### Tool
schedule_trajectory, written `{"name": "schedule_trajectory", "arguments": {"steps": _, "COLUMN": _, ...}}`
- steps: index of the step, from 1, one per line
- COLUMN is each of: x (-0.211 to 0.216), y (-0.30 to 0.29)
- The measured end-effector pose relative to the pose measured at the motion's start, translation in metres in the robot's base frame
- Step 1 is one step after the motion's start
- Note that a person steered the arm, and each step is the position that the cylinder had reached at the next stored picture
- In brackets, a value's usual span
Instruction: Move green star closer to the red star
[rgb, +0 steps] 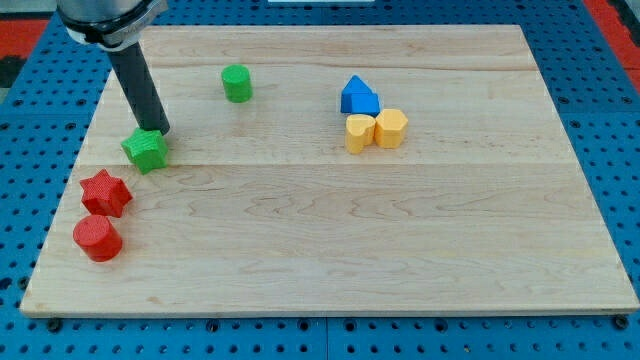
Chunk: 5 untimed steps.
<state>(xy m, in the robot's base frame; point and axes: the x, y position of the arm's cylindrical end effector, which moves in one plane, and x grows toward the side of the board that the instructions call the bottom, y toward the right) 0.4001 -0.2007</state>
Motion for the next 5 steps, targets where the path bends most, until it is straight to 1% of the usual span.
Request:
{"name": "schedule_trajectory", "arguments": {"steps": 3, "x": 0.067, "y": -0.004}}
{"name": "schedule_trajectory", "arguments": {"steps": 4, "x": 0.067, "y": -0.004}}
{"name": "schedule_trajectory", "arguments": {"steps": 5, "x": 0.066, "y": 0.012}}
